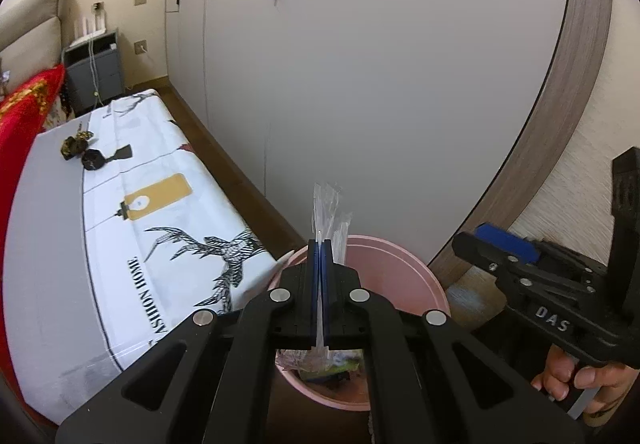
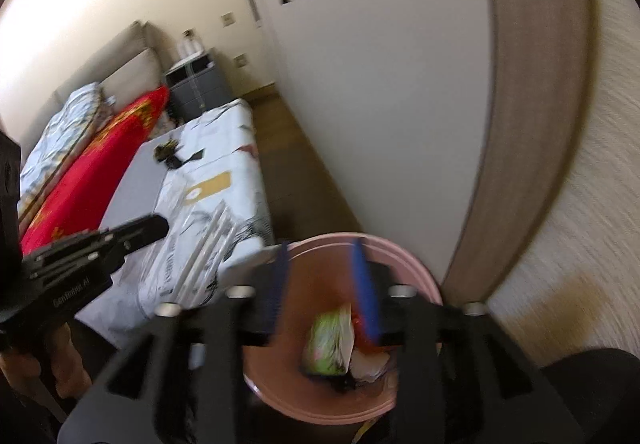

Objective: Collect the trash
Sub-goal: 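Open both grippers over the bin to drop wrapper and packet, then move both open grippers back over the table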

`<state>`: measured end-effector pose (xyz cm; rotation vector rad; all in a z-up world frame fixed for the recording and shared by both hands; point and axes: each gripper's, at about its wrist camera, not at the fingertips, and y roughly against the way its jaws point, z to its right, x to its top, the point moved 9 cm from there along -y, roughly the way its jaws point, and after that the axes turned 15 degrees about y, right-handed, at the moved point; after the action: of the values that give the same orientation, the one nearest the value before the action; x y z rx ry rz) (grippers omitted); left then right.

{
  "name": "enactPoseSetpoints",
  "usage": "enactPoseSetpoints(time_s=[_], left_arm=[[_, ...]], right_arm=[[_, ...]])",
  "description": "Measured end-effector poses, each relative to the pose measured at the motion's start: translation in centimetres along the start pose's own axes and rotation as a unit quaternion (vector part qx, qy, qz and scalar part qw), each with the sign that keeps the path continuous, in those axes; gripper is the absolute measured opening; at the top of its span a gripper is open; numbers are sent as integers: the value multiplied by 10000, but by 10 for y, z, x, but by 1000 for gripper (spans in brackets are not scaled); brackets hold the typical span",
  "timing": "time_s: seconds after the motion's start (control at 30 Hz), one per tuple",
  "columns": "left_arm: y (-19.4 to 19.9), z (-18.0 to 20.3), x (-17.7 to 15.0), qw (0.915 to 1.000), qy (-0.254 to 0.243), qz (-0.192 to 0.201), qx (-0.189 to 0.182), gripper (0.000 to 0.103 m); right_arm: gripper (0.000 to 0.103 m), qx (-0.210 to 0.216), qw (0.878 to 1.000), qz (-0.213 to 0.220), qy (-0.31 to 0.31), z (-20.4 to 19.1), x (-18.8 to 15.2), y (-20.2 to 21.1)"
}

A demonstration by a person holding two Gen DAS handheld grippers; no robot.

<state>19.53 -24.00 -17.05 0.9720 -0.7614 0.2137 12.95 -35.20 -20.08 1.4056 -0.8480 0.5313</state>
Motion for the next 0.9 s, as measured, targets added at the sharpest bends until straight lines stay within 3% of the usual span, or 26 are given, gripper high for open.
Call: enactPoseSetpoints(time_s=[0.17, 0.53, 0.7, 0.77, 0.9], left_arm=[[-17, 13, -6, 9997, -83, -196, -94, 1], [-38, 23, -11, 9994, -157, -323, -15, 4], [-49, 32, -16, 9987, -208, -460, -74, 27], [-49, 30, -16, 9990, -192, -409, 53, 69], [-45, 19, -10, 9994, 37, -218, 267, 85]], right_arm=[[57, -413, 9991, 110, -21, 12, 1, 8], [68, -954, 9953, 146, -14, 29, 0, 17], [69, -1046, 9944, 145, -41, 32, 1, 18], [70, -1053, 9943, 134, -43, 31, 1, 17], [74, -1060, 9943, 132, -44, 32, 1, 17]])
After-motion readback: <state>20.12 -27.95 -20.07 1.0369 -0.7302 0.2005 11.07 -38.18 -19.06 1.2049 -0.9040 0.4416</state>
